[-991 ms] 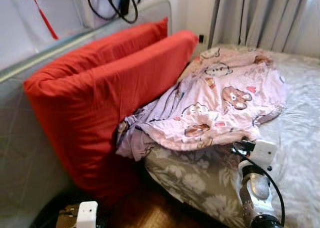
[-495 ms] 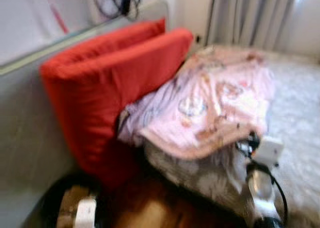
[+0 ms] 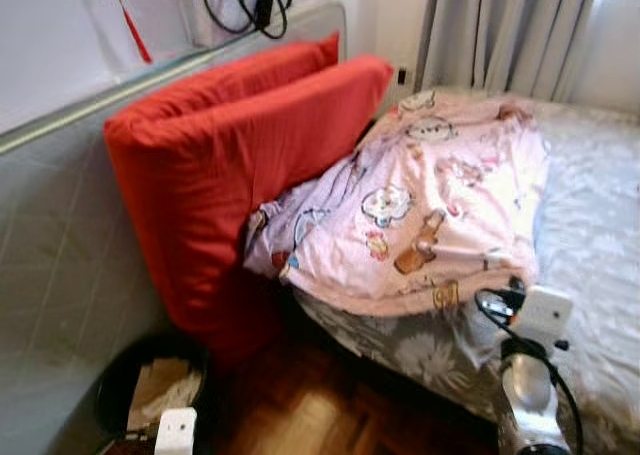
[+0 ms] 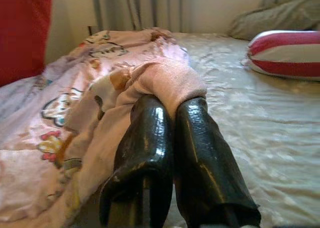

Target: Clean up the room

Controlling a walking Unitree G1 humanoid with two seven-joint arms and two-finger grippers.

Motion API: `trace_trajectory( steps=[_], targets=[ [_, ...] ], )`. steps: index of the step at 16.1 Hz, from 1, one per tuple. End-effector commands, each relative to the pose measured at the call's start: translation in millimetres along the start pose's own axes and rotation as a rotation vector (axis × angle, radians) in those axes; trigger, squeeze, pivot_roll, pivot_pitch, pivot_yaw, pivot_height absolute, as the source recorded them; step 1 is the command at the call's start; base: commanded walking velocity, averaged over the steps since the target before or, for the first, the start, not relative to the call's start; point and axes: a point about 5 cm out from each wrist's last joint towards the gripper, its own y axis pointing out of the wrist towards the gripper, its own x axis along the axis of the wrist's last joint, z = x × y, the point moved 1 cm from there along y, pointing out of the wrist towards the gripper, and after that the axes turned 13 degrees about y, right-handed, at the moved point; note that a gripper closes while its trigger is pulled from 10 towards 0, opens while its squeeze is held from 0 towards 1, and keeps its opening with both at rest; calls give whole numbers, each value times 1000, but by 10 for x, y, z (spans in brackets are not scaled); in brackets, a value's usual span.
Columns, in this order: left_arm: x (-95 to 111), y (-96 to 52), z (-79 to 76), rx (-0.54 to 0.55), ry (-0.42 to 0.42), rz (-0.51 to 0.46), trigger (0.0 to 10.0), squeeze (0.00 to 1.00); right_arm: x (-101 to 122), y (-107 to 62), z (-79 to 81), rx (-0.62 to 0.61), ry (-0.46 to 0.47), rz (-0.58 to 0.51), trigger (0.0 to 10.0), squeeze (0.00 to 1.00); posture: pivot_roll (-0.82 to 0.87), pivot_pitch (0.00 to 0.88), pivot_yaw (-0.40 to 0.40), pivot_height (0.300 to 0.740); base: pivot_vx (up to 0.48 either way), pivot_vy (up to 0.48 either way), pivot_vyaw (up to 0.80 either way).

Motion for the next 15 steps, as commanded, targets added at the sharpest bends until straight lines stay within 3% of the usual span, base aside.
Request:
trace_trajectory(
  steps=[1, 3, 5, 8, 12, 15],
  targets=[
    [-3, 1, 22, 1, 14, 8, 10000, 0, -8, 14, -48, -35, -23, 17, 10000, 0, 13, 0, 57, 740, 0, 0, 0],
    [-4, 1, 18, -1, 15, 9, 10000, 0, -52, 3, -189, -129, -68, 49, 10000, 0, 16, 0, 58, 740, 0, 0, 0],
    [-6, 1, 9, -6, 18, 11, 10000, 0, -72, -13, -279, -179, -53, 63, 10000, 0, 13, 0, 59, 740, 0, 0, 0],
    [-20, -1, -8, -12, 25, 17, 10000, 0, -134, -45, -280, -169, -68, 101, 10000, 0, 13, 0, 59, 740, 0, 0, 0],
    [-25, -2, -11, -21, 42, 20, 10000, 0, -376, -153, -258, -158, -124, 257, 10000, 0, 12, 0, 60, 740, 0, 0, 0],
    [-27, -3, -17, -24, 48, 19, 10000, 0, -525, -263, -386, -218, -167, 359, 10000, 0, 16, 0, 58, 740, 0, 0, 0]
  ],
)
